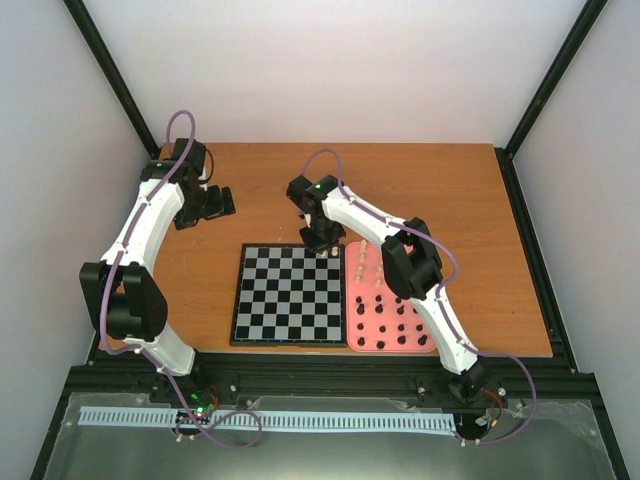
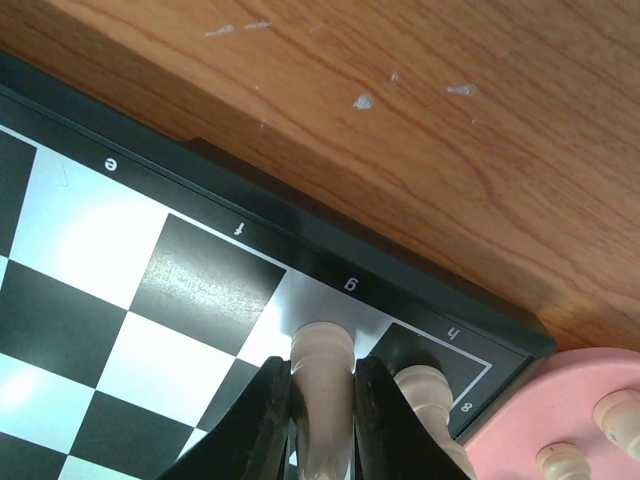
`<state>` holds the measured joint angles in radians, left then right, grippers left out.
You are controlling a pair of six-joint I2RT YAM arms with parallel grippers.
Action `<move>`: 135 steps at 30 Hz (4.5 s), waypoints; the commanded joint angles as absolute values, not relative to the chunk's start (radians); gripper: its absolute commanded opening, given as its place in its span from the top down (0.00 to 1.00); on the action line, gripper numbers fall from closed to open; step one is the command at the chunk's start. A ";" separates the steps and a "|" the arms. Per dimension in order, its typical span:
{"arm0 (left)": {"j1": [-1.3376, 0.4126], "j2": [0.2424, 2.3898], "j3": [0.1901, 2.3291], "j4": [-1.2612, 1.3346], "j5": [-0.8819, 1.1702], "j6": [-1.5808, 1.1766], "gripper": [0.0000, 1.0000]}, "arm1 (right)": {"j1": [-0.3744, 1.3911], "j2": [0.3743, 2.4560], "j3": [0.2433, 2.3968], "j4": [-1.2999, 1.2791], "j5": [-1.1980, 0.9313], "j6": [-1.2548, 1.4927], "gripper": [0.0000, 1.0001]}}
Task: Set up the chess pieces on the board
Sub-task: Place the chess piece on the chessboard, then pick up the chess piece from the storage box.
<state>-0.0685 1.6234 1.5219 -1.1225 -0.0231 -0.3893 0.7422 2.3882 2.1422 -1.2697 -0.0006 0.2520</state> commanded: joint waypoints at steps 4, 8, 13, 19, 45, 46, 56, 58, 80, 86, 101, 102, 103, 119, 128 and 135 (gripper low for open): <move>-0.069 1.595 1.524 -1.109 -0.011 -0.394 0.00 | 0.746 2.421 2.164 -1.244 0.031 0.259 0.97; -0.070 1.594 1.524 -1.109 -0.008 -0.394 0.00 | 0.746 2.425 2.165 -1.244 0.022 0.254 0.97; -0.070 1.594 1.523 -1.107 -0.009 -0.394 0.00 | 0.746 2.430 2.166 -1.245 0.010 0.249 0.97; -0.069 1.596 1.523 -1.108 -0.007 -0.394 0.00 | 0.746 2.430 2.168 -1.240 -0.004 0.241 0.95; -0.070 1.594 1.521 -1.106 0.000 -0.388 0.00 | 0.746 2.437 2.174 -1.233 -0.026 0.228 0.83; -0.070 1.595 1.521 -1.106 0.001 -0.388 0.00 | 0.746 2.431 2.171 -1.231 -0.028 0.227 0.81; -0.070 1.599 1.528 -1.106 0.000 -0.389 0.00 | 0.746 2.410 2.174 -1.229 -0.013 0.219 0.75; -0.069 1.598 1.525 -1.106 0.000 -0.389 0.00 | 0.746 2.399 2.173 -1.227 -0.001 0.219 0.73; -0.070 1.599 1.525 -1.106 0.001 -0.390 0.00 | 0.746 2.384 2.172 -1.239 0.031 0.225 0.72; -0.069 1.599 1.524 -1.107 0.000 -0.388 0.00 | 0.746 2.350 2.177 -1.213 0.008 0.208 0.54; -0.069 1.594 1.523 -1.106 0.001 -0.387 0.00 | 0.622 2.191 2.110 -1.239 0.158 0.251 0.45; -0.069 1.595 1.523 -1.107 0.003 -0.389 0.00 | 0.596 2.169 2.067 -1.228 0.163 0.259 0.45; -0.069 1.595 1.524 -1.105 0.005 -0.389 0.00 | 0.563 2.147 2.024 -1.216 0.163 0.264 0.45; -0.071 1.606 1.526 -1.101 0.016 -0.389 0.00 | 0.433 2.052 1.700 -1.107 0.079 0.259 0.48; -0.070 1.615 1.532 -1.104 0.014 -0.388 0.00 | 0.431 2.074 1.649 -1.081 0.069 0.253 0.54; -0.070 1.617 1.534 -1.106 0.005 -0.389 0.00 | 0.428 2.091 1.635 -1.072 0.067 0.251 0.61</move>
<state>-0.0685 1.6218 1.5173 -1.1149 0.0078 -0.3893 0.4316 2.0914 1.6463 -1.0897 0.0677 0.2504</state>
